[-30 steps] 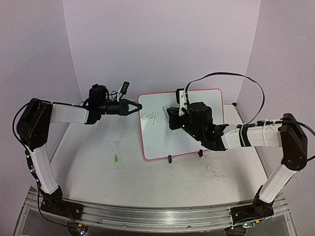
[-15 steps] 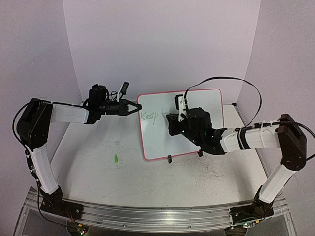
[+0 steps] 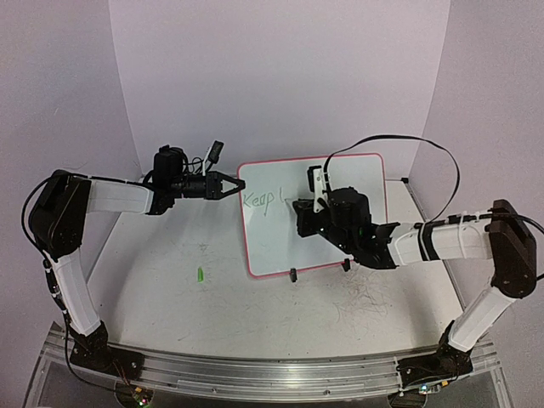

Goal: Write a sentence on the whiteboard

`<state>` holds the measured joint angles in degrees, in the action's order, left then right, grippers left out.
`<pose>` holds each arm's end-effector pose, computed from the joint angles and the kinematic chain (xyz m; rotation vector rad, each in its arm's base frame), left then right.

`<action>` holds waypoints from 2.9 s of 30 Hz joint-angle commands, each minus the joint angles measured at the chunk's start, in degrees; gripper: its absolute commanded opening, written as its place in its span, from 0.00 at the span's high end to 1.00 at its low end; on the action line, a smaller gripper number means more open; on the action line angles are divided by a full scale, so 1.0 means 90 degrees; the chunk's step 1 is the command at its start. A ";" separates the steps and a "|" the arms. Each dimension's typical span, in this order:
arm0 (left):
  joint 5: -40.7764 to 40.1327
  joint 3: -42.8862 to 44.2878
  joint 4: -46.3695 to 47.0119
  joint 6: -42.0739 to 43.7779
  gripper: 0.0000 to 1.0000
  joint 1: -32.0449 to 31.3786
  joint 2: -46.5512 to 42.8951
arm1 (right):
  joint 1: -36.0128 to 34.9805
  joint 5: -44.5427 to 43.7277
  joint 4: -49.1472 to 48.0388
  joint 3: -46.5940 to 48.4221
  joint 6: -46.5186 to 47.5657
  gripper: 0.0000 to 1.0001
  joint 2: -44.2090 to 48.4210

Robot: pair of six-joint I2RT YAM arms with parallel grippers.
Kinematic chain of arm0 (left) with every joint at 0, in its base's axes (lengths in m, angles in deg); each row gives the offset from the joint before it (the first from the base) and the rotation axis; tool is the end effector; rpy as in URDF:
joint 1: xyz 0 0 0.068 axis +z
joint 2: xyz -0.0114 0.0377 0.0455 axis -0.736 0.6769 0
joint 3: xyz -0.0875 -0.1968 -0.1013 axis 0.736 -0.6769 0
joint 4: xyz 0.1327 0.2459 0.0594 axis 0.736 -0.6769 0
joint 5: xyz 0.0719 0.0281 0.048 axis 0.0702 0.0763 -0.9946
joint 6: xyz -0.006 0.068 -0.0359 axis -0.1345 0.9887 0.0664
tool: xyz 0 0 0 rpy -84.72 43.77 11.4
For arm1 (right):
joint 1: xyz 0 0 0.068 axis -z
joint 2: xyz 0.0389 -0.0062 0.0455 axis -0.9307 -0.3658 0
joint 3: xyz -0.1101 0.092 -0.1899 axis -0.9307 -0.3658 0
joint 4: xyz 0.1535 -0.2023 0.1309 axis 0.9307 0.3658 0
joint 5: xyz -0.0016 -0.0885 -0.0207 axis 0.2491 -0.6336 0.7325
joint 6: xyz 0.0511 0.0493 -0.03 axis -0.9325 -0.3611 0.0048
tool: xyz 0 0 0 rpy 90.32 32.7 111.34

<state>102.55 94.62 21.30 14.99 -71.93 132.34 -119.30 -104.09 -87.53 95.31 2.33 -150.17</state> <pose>0.3836 -0.2322 0.1932 0.6923 1.7807 -1.4188 0.2770 0.3132 0.1919 -0.4089 1.7318 0.5787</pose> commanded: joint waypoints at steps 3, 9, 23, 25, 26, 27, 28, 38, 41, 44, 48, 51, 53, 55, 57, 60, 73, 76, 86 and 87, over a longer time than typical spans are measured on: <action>0.0063 0.0041 0.0249 0.0039 1.00 0.0026 -0.0316 | 0.0006 0.0335 -0.0200 0.0446 0.0084 1.00 0.0112; 0.0066 0.0054 0.0249 0.0040 1.00 0.0024 -0.0315 | 0.0006 0.0341 -0.0243 0.0707 0.0133 1.00 -0.0196; 0.0075 0.0044 0.0249 0.0039 1.00 0.0029 -0.0324 | 0.0006 -0.0217 -0.0102 0.0549 0.0101 1.00 -0.0411; 0.0080 0.0042 0.0248 0.0039 1.00 0.0031 -0.0325 | 0.0006 -0.0311 -0.0013 0.0572 0.0093 1.00 -0.0400; 0.0080 0.0042 0.0249 0.0039 1.00 0.0031 -0.0325 | 0.0006 -0.0358 0.0033 0.0580 0.0083 1.00 -0.0372; 0.0076 0.0041 0.0249 0.0039 1.00 0.0031 -0.0325 | 0.0006 -0.0391 0.0065 0.0581 0.0082 1.00 -0.0343; 0.0074 0.0044 0.0249 0.0039 1.00 0.0031 -0.0330 | 0.0006 -0.0446 0.0102 0.0581 0.0087 1.00 -0.0318; 0.0075 0.0049 0.0248 0.0039 1.00 0.0027 -0.0322 | 0.0060 -0.0292 0.0073 0.0346 0.0018 1.00 0.0202; 0.0076 0.0041 0.0249 0.0039 1.00 0.0029 -0.0327 | 0.0120 -0.0254 0.0059 0.0458 0.0070 1.00 0.0117; 0.0074 0.0038 0.0249 0.0040 1.00 0.0025 -0.0343 | 0.0125 -0.0166 0.0038 0.0564 0.0143 1.00 0.0027; 0.0072 0.0041 0.0249 0.0041 1.00 0.0031 -0.0340 | 0.0135 -0.0191 -0.0003 0.0652 0.0192 1.00 -0.0085; 0.0072 0.0042 0.0249 0.0044 1.00 0.0030 -0.0334 | 0.0141 -0.0211 -0.0053 0.0699 0.0230 1.00 -0.0131; 0.0078 0.0047 0.0249 0.0041 1.00 0.0026 -0.0334 | 0.0135 -0.0243 -0.0058 0.0760 0.0252 1.00 -0.0165; 0.0083 0.0047 0.0249 0.0039 1.00 0.0030 -0.0332 | 0.0147 -0.0285 -0.0058 0.0810 0.0291 1.00 -0.0197; 0.0082 0.0042 0.0249 0.0039 1.00 0.0028 -0.0335 | 0.0154 -0.0349 -0.0058 0.0851 0.0326 1.00 -0.0232; 0.0085 0.0049 0.0249 0.0039 1.00 0.0029 -0.0343 | 0.0156 -0.0451 -0.0041 0.0861 0.0355 1.00 -0.0278; 0.0088 0.0044 0.0249 0.0030 1.00 0.0031 -0.0373 | 0.0145 -0.0234 0.0093 0.0255 0.0071 1.00 -0.0125; 0.0088 0.0043 0.0249 0.0030 1.00 0.0025 -0.0371 | 0.0121 -0.0174 0.0108 0.0152 -0.0011 1.00 -0.0076; 0.0084 0.0043 0.0249 0.0038 1.00 0.0029 -0.0373 | 0.0046 -0.0144 0.0145 -0.0089 -0.0205 1.00 -0.0011; 0.0085 0.0043 0.0249 0.0035 1.00 0.0029 -0.0370 | 0.0040 -0.0145 0.0147 -0.0110 -0.0221 1.00 0.0003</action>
<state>102.49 94.62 21.00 14.96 -71.93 132.34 -118.99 -104.94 -88.27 95.82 1.70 -151.55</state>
